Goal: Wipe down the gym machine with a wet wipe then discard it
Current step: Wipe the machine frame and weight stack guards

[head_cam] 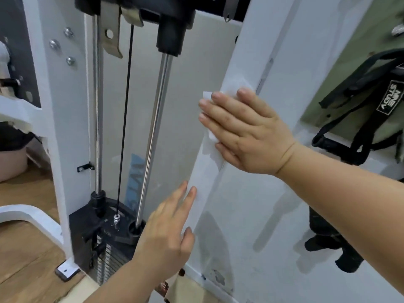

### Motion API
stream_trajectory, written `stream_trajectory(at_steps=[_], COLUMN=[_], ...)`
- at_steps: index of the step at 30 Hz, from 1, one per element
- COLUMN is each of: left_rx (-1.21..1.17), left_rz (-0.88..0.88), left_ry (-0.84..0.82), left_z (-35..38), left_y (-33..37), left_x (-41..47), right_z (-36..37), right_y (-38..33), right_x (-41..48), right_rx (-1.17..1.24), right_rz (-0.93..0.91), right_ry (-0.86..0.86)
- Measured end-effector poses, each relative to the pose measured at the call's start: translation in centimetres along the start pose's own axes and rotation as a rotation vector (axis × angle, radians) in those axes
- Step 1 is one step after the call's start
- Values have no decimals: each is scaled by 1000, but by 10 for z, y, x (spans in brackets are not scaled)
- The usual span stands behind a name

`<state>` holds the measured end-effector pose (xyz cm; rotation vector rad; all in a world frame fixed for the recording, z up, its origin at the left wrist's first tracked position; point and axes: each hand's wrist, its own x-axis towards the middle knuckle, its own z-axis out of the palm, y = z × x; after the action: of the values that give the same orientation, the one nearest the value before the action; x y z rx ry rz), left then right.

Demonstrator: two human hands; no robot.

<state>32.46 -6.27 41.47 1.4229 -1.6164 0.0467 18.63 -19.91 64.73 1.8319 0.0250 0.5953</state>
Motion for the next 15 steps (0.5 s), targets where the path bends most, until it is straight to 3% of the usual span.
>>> stream_trajectory(at_steps=[6,10,15], left_rx=[162,152,136], left_rz=[153,130,96], left_ry=[-21,24,98], left_z=[18,39,76], left_y=[-41,-61,-78], left_x=[-12,-31,-70], right_z=[18,16,21], right_y=[-87,-95,-133], right_x=[-40,-44,-56], right_rx=[17,-31,-93], right_rz=[-100,-81,149], right_ry=[-87,-100,-63])
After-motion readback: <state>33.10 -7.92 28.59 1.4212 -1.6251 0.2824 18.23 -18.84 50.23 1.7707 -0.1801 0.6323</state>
